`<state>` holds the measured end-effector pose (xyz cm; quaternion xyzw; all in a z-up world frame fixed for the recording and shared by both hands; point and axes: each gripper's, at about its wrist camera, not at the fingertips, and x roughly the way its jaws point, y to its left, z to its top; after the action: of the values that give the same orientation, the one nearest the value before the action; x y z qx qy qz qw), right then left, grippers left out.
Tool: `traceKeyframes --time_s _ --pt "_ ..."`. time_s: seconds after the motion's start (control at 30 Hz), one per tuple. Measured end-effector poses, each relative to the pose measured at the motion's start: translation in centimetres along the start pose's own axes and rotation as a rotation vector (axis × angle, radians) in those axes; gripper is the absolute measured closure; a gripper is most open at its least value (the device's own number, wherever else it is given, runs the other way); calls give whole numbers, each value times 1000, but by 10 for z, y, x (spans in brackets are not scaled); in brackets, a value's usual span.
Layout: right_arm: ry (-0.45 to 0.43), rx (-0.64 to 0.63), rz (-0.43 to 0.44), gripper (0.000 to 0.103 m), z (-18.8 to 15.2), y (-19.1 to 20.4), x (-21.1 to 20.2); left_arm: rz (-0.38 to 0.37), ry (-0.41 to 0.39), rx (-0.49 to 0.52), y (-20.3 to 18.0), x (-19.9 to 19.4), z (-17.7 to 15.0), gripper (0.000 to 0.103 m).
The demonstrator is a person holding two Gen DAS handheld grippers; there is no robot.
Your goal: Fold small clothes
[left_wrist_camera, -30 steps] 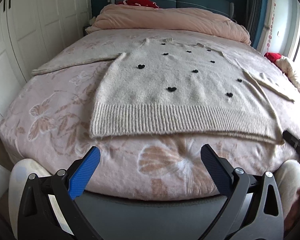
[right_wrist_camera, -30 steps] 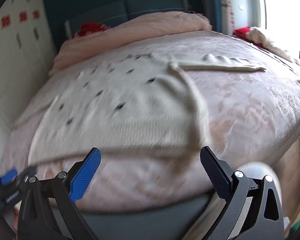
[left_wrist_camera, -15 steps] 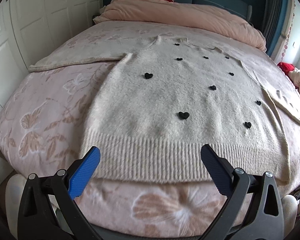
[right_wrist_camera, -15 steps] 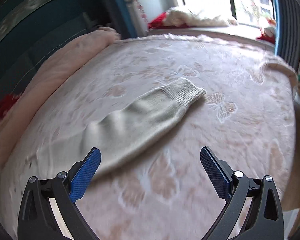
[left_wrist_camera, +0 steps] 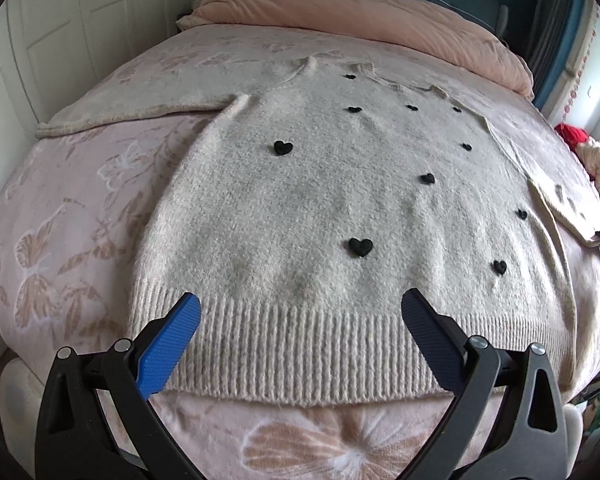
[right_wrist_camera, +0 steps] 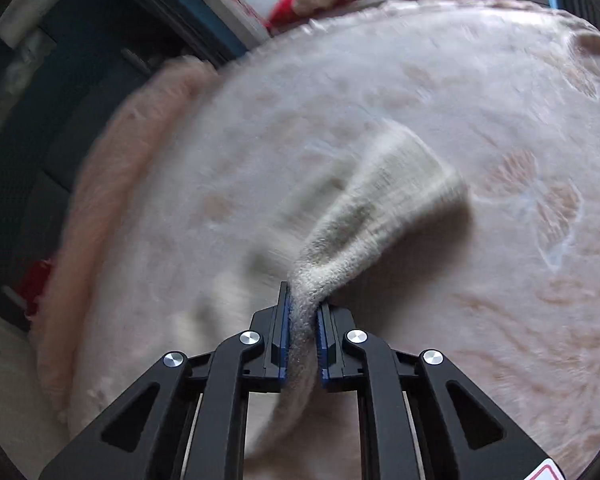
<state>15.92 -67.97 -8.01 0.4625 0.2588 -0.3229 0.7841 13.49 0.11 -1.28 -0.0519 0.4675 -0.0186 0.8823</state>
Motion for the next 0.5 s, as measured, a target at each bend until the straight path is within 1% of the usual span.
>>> traceKeyframes --time_s 0.03,0.07,0.1,0.13,0.17,0.2,0.23,0.27,0.3,0.33,0.37,0.4,0.43,0.47,0.5 --pt "-55 4 104 93 1 18 -15 -8 -3 -14 3 0 1 5" --pt "-80 -13 183 93 1 37 -26 -19 -10 -33 7 -2 2 5" --pt "-90 -47 253 93 -1 60 -36 -30 -15 -46 10 -3 3 5" --pt "-86 -119 350 93 -8 97 -49 -49 -21 -64 13 -4 5 5" --pt "-75 -181 416 93 -17 127 -59 -63 -25 -79 16 -5 7 5" --pt "-59 -250 477 93 -30 158 -69 -83 -31 -102 19 -6 11 5" --pt "-32 -340 546 93 -52 196 -79 -100 -33 -121 22 -7 14 5" --pt "-1 -419 602 92 -74 228 -87 -118 -38 -145 25 -8 19 5" --pt "44 -512 660 92 -105 261 -92 -126 -44 -161 28 -8 23 5" --pt "102 -607 704 87 -140 292 -94 -133 -51 -176 30 -9 28 5" --pt "154 -683 725 85 -171 313 -93 -138 -55 -188 32 -9 31 5" --pt "210 -757 735 81 -204 331 -88 -145 -63 -207 36 -9 39 5" --pt "281 -837 732 69 -243 347 -81 -151 -67 -217 38 -9 43 5" --pt "320 -884 718 67 -270 353 -74 -158 -68 -225 40 -7 50 5" --pt "349 -914 702 67 -291 355 -70 -163 -66 -229 41 -5 57 5"
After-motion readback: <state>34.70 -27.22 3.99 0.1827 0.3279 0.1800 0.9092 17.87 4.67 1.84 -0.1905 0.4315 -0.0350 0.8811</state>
